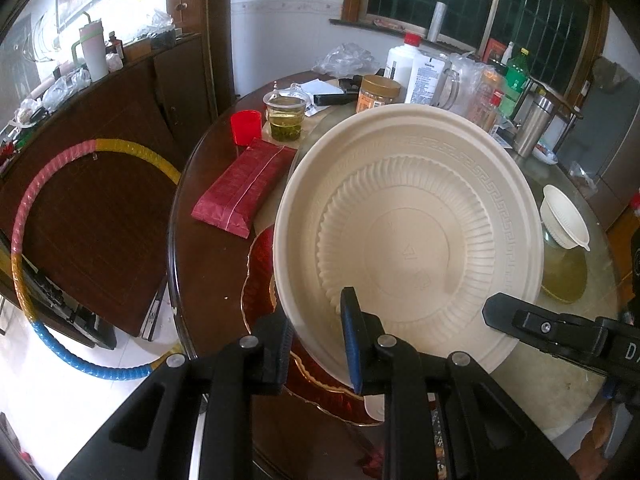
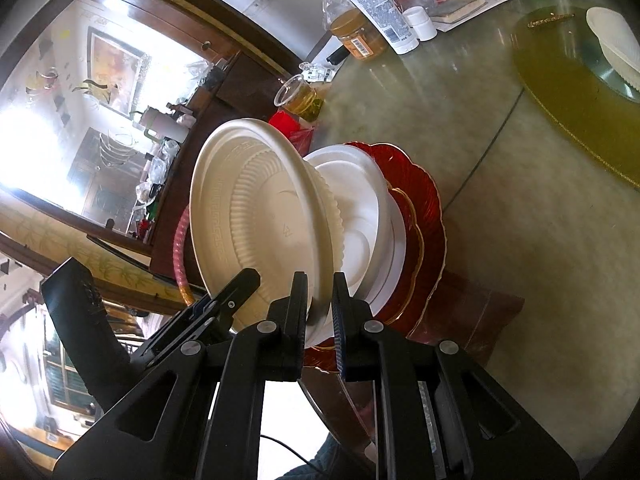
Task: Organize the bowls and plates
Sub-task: 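Lower the beige bowl with the right gripper into the stacked white bowls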
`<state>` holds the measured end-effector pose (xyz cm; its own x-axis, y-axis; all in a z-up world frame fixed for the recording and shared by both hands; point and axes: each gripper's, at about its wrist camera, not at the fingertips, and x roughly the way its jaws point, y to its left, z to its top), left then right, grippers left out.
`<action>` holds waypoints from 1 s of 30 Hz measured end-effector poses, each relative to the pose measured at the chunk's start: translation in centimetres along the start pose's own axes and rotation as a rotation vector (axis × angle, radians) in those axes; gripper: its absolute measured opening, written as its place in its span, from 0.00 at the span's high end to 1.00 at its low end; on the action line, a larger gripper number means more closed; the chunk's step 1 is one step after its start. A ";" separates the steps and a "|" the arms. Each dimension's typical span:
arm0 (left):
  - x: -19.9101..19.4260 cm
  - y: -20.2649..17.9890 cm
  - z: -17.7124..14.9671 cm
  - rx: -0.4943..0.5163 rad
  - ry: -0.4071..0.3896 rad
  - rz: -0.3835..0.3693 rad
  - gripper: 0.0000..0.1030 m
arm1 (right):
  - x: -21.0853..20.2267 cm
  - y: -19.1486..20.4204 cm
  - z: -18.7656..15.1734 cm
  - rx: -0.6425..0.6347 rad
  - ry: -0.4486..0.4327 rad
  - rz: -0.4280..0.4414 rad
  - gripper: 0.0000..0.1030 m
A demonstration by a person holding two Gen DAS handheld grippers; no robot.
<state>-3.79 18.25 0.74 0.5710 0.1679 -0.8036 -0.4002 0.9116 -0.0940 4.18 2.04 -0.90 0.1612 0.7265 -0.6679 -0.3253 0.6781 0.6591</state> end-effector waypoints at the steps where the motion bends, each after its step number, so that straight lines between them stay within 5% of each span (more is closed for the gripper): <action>1: 0.0 0.0 0.0 0.000 0.002 -0.001 0.78 | 0.0 -0.1 0.0 0.004 0.002 0.003 0.87; 26: 0.6 -0.1 0.6 -0.008 0.021 0.018 0.76 | -0.3 -0.5 0.9 0.029 0.035 0.058 0.82; 29: 0.6 -0.1 0.7 -0.006 0.019 0.021 0.76 | -0.3 -0.5 1.0 0.023 0.045 0.057 0.73; 30: 0.6 -0.1 0.8 -0.005 0.020 0.019 0.76 | -0.3 -0.4 1.1 0.020 0.048 0.056 0.63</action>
<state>-2.83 18.52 0.70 0.5486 0.1772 -0.8171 -0.4144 0.9064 -0.0816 5.27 1.66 -0.63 0.0977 0.7577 -0.6452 -0.3139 0.6387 0.7025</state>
